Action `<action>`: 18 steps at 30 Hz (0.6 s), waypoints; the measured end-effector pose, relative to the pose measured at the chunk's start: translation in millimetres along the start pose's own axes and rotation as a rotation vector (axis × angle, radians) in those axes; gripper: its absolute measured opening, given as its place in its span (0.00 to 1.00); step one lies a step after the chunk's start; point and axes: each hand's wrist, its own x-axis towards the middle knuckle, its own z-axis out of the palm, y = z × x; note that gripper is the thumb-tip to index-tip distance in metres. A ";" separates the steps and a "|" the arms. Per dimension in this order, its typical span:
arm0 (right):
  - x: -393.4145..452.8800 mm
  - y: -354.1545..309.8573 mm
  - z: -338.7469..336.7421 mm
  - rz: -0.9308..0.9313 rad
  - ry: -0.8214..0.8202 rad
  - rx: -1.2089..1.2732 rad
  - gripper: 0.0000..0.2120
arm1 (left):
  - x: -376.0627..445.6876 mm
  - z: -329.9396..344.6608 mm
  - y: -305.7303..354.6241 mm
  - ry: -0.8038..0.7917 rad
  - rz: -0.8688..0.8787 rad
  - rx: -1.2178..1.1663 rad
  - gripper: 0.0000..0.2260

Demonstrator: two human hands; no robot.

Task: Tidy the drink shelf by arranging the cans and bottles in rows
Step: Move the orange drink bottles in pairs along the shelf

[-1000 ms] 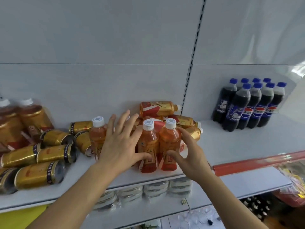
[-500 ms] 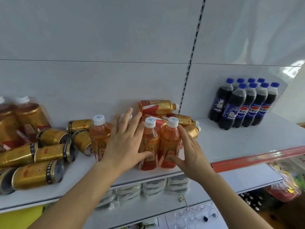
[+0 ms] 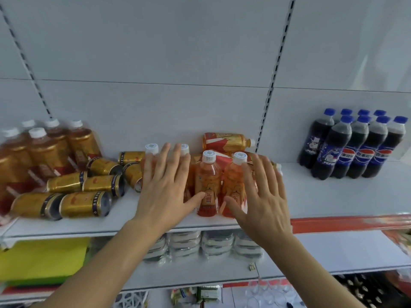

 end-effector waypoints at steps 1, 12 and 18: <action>-1.8 -7.9 -0.8 -0.019 0.001 -0.002 0.42 | -8.0 -0.5 -2.7 0.003 -0.010 0.009 0.46; -0.2 -133.0 6.5 -0.265 -0.097 0.012 0.41 | -95.6 -27.7 -100.4 0.054 -0.184 0.065 0.39; -3.5 -256.3 17.4 -0.381 -0.118 0.086 0.41 | -182.4 -49.7 -196.2 0.038 -0.329 0.096 0.38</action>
